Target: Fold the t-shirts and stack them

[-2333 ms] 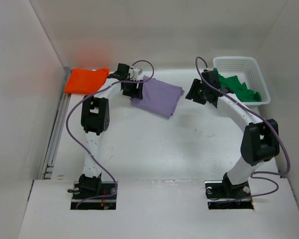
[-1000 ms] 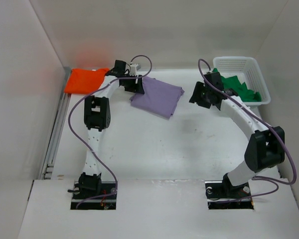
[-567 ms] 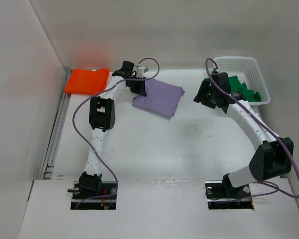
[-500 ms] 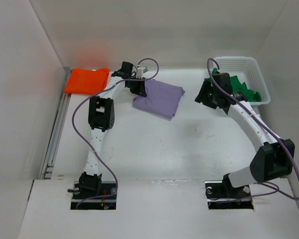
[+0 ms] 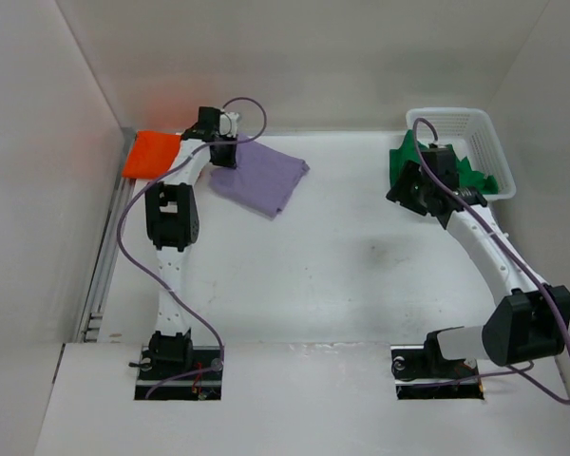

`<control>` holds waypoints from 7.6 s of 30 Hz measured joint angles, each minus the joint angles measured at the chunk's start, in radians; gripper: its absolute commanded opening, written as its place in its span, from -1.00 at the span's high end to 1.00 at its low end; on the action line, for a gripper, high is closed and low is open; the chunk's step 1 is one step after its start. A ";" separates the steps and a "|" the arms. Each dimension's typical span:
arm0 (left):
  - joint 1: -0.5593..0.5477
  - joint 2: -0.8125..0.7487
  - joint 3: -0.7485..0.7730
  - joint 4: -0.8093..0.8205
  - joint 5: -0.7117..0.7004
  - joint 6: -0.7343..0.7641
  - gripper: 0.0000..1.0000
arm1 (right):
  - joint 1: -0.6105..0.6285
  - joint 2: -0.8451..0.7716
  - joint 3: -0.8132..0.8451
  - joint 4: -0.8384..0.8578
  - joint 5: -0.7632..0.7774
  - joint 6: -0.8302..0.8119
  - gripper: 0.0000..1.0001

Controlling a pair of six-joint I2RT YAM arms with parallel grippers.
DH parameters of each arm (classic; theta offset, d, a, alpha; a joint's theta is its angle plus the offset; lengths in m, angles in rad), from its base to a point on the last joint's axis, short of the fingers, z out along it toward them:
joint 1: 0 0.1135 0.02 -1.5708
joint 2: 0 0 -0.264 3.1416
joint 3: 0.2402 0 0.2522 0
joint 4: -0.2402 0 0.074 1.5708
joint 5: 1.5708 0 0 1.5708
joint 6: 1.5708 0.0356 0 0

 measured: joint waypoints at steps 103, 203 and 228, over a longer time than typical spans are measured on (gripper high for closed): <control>0.098 -0.373 -0.500 0.145 -0.258 0.255 -0.35 | -0.368 0.776 0.679 0.048 -0.067 0.089 -0.33; -0.479 -0.816 -1.091 -0.230 0.032 0.637 -0.01 | 0.465 0.021 -0.478 0.071 0.116 0.303 0.57; -0.111 -0.642 -0.387 -0.116 -0.022 0.422 1.00 | 0.138 0.020 0.027 0.061 -0.066 0.132 1.00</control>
